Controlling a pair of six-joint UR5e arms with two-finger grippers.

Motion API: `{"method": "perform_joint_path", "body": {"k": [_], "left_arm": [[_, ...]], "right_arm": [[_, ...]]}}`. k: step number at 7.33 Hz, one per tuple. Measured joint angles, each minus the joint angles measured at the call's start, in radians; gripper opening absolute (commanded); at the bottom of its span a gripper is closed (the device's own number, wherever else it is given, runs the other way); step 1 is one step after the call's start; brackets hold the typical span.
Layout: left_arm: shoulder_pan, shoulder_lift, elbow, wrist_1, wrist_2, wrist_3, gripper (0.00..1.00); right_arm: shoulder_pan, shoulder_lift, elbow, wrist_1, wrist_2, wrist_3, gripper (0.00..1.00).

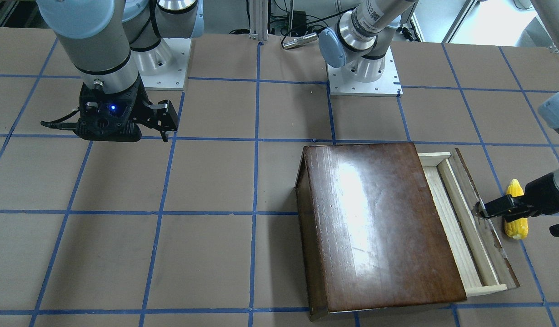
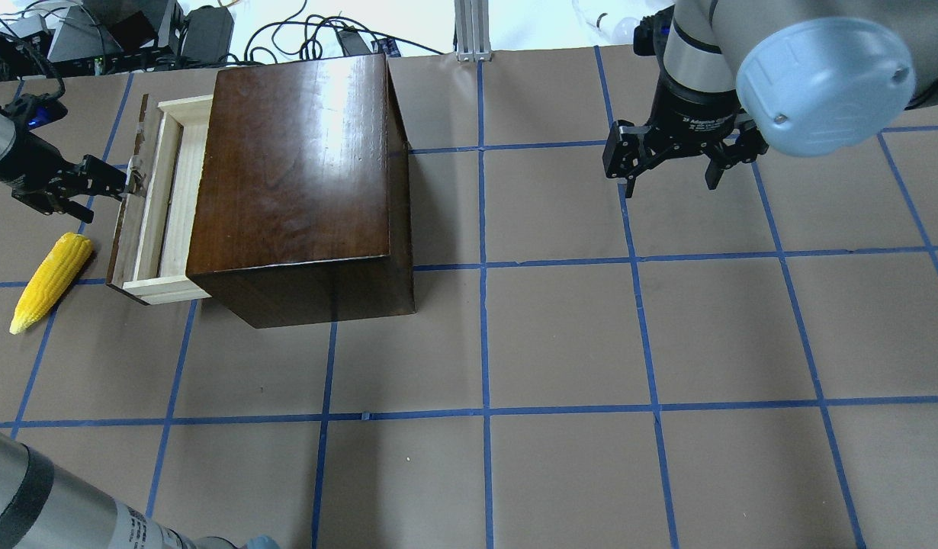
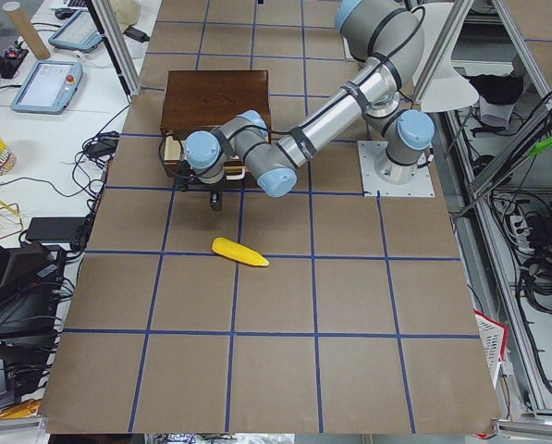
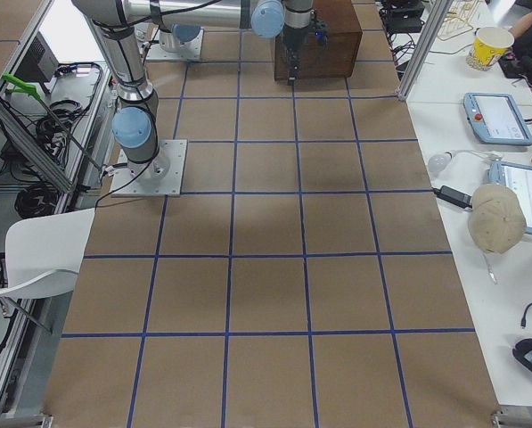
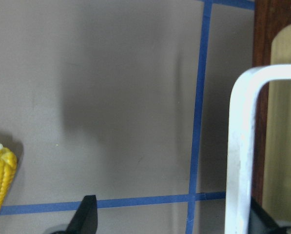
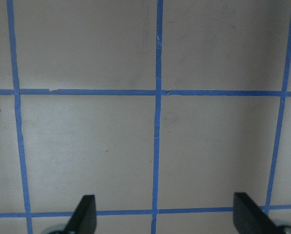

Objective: Open drawer and put corn inside
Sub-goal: 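Release the handle and move the left gripper over the yellow corn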

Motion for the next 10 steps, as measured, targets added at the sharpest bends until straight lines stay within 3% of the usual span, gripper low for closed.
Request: {"method": "perform_joint_path", "body": {"k": [5,7,10], "left_arm": [[-0.003,0.04,0.033,-0.041,0.013,-0.006,1.0],[-0.001,0.046,0.097,-0.098,0.09,0.028,1.0],[0.052,0.021,0.1,-0.046,0.193,0.269,1.0]], "right_arm": [[0.0,0.0,0.0,0.001,0.0,0.0,1.0],[0.0,0.0,0.0,0.0,0.0,0.0,1.0],[0.0,0.0,0.0,0.0,0.0,0.0,1.0]]}}
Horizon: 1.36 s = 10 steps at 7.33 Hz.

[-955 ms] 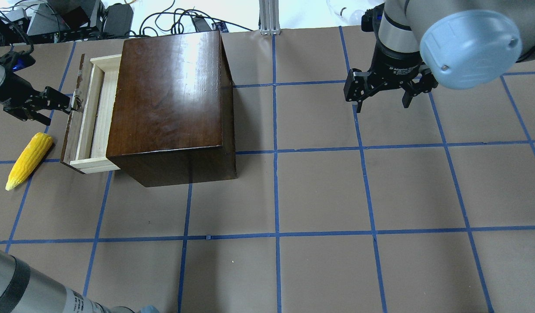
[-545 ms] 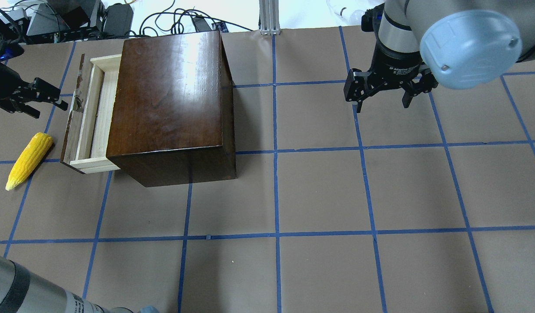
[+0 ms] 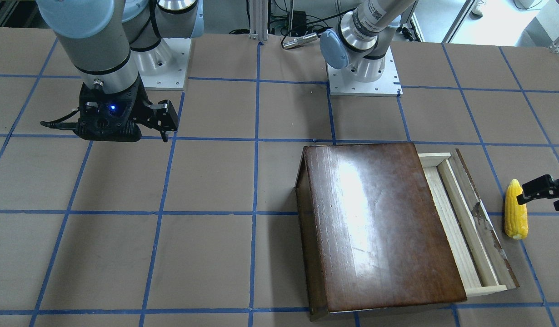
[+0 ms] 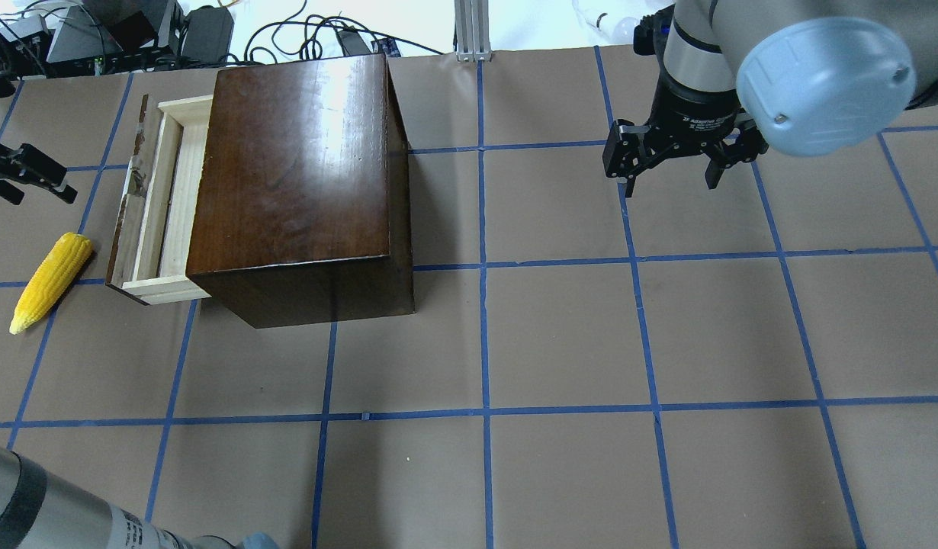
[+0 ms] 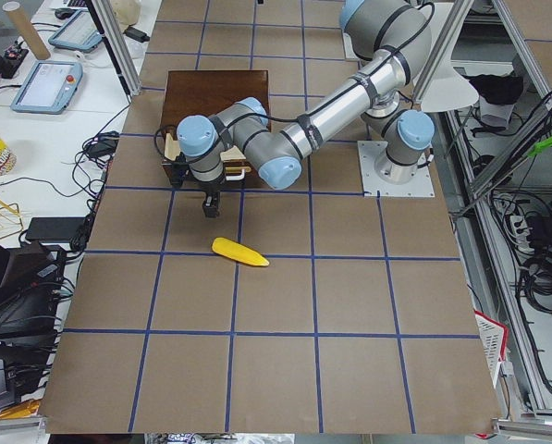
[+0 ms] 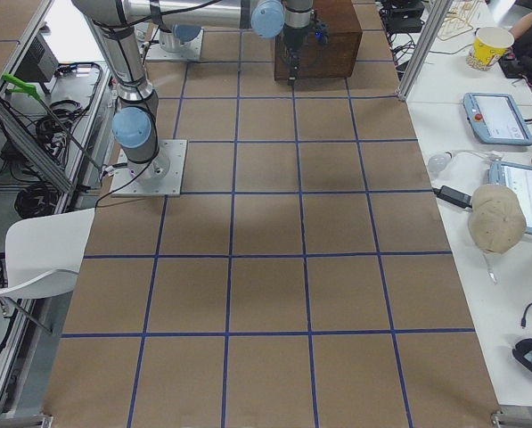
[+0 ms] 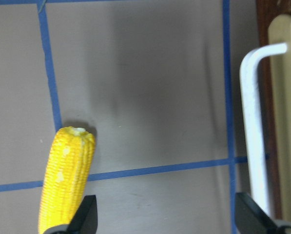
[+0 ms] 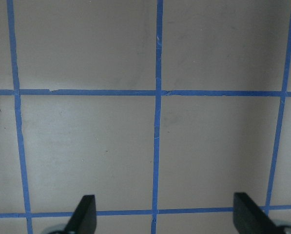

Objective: Open drawer and put corn inside
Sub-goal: 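Release the handle and move the left gripper over the yellow corn, then lower the left gripper and grasp the yellow corn cob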

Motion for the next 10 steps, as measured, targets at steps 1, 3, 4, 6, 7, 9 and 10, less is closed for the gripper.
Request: {"method": "perform_joint_path", "body": {"k": [1,3,4,6,7,9,10], "left_arm": [[0.013,-0.011,-0.016,0.029,0.02,0.057,1.0],[0.024,-0.035,-0.067,0.126,0.055,0.126,1.0],[0.03,-0.048,-0.1,0.194,0.071,0.16,1.0],[0.048,-0.077,-0.168,0.333,0.082,0.202,1.0],[0.056,-0.088,-0.189,0.364,0.082,0.202,1.0],[0.071,-0.112,-0.202,0.38,0.079,0.184,1.0],[0.074,-0.124,-0.202,0.381,0.076,0.166,1.0]], "right_arm": [[0.0,0.0,0.0,0.0,0.0,0.0,1.0],[0.0,0.001,0.0,0.001,0.0,0.0,1.0],[0.0,0.001,0.0,0.001,0.0,0.0,1.0],[0.0,0.0,0.0,0.001,0.0,0.0,1.0],[0.0,0.0,0.0,0.001,0.0,0.0,1.0],[0.0,0.001,0.0,0.001,0.0,0.0,1.0],[0.0,0.001,0.0,0.001,0.0,0.0,1.0]]}}
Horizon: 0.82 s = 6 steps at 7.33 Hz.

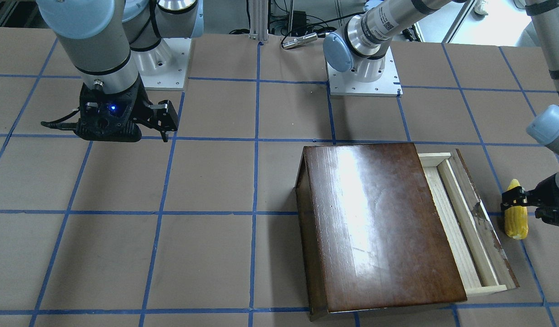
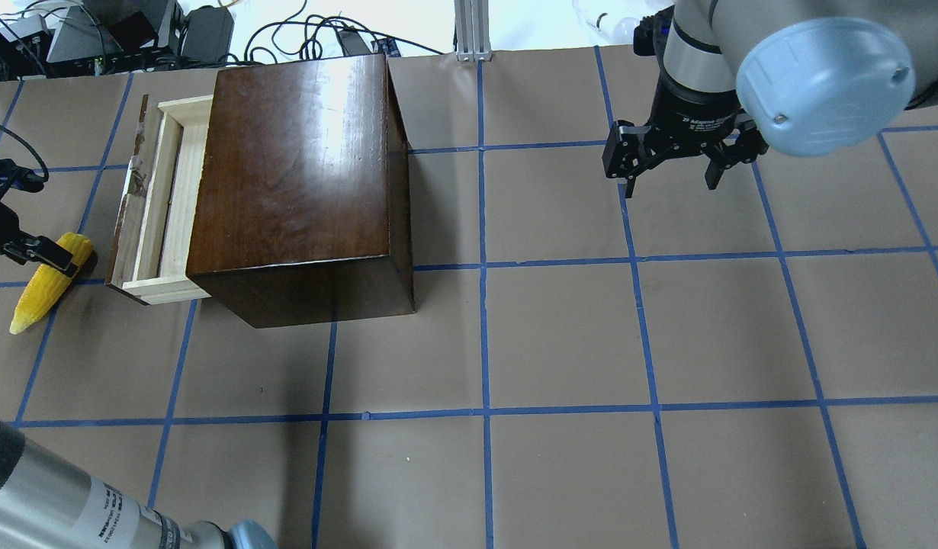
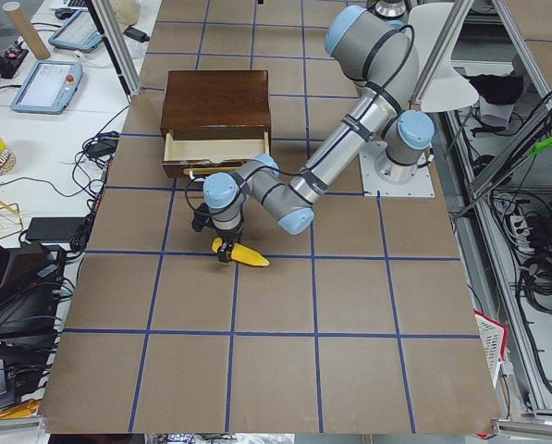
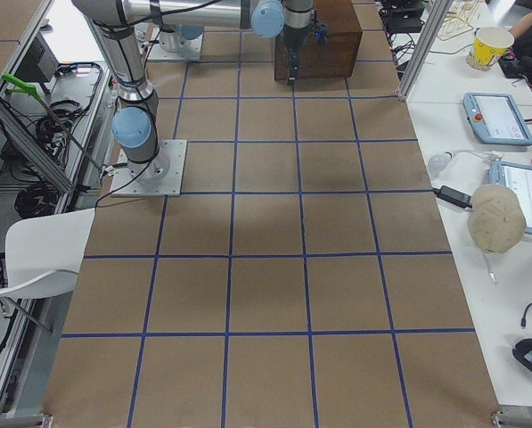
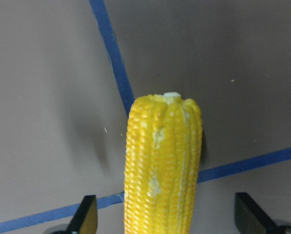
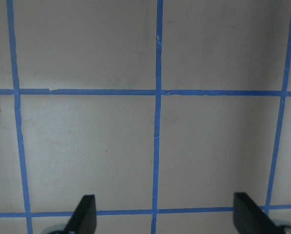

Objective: Open drawer and put corn inside
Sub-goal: 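Lower the left gripper and grasp the yellow corn cob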

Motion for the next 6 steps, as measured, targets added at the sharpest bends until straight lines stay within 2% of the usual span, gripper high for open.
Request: {"method": "perform_joint_path", "body": {"k": [2,4,6], "left_arm": [[0.001,-0.015,0.003,0.001,-0.005,-0.047,1.0],[0.001,-0.027,0.003,0.009,-0.006,-0.079,0.71],[0.001,-0.034,0.003,0.016,-0.005,-0.088,0.09]], "right_arm": [[0.0,0.0,0.0,0.0,0.0,0.0,1.0],[0.0,0.0,0.0,0.0,0.0,0.0,1.0],[0.0,0.0,0.0,0.0,0.0,0.0,1.0]]}}
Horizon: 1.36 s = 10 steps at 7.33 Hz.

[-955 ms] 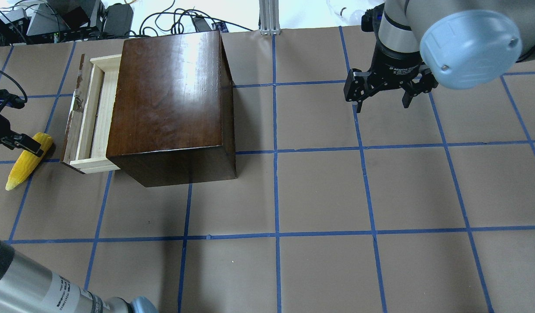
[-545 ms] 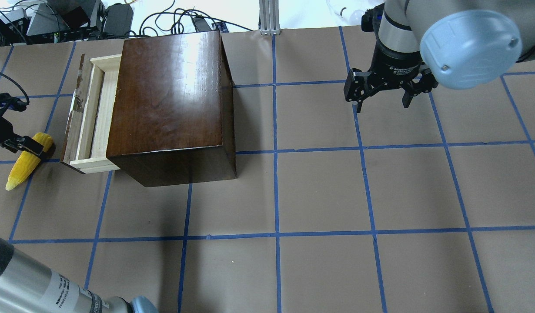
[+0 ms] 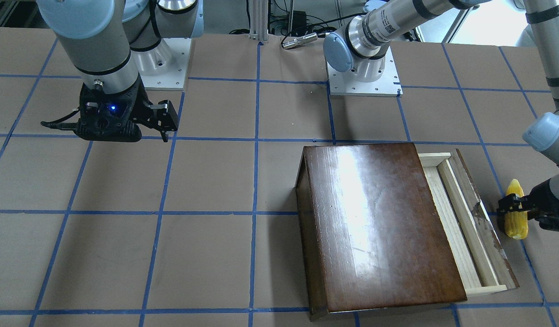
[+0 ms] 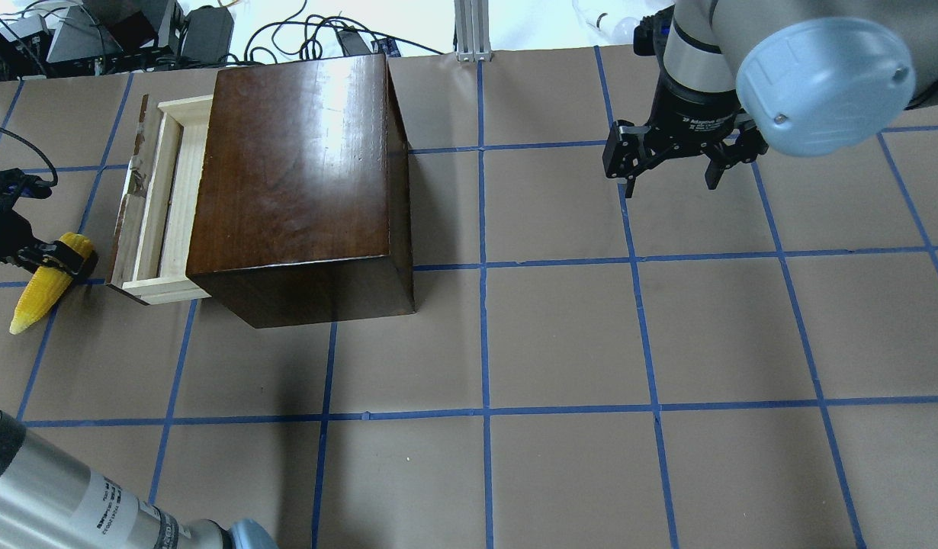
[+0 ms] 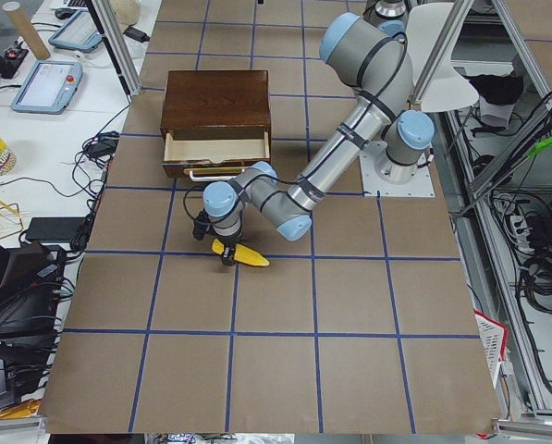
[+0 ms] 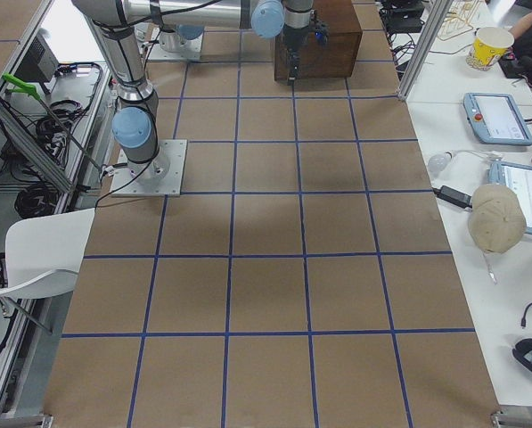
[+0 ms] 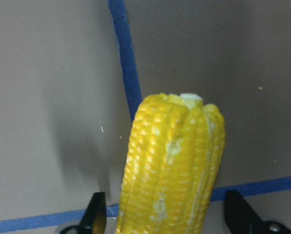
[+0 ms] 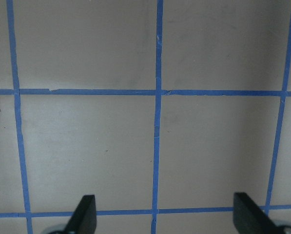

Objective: Open drawer and put corn inside
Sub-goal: 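Lower the left gripper and grasp the yellow corn cob, then lift the corn and carry it over the open drawer with the left gripper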

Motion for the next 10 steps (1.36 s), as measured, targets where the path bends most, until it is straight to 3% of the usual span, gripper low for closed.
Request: {"method": "perform_joint_path", "body": {"k": [1,10], "left_arm": [[0.0,0.0,0.001,0.001,0.0,0.002,0.0],[-0.014,0.042,0.018,-0.002,-0.001,0.007,0.0]], "right_arm": [[0.0,0.0,0.0,0.0,0.0,0.0,1.0],[0.0,-0.001,0.0,-0.001,0.0,0.0,1.0]]}}
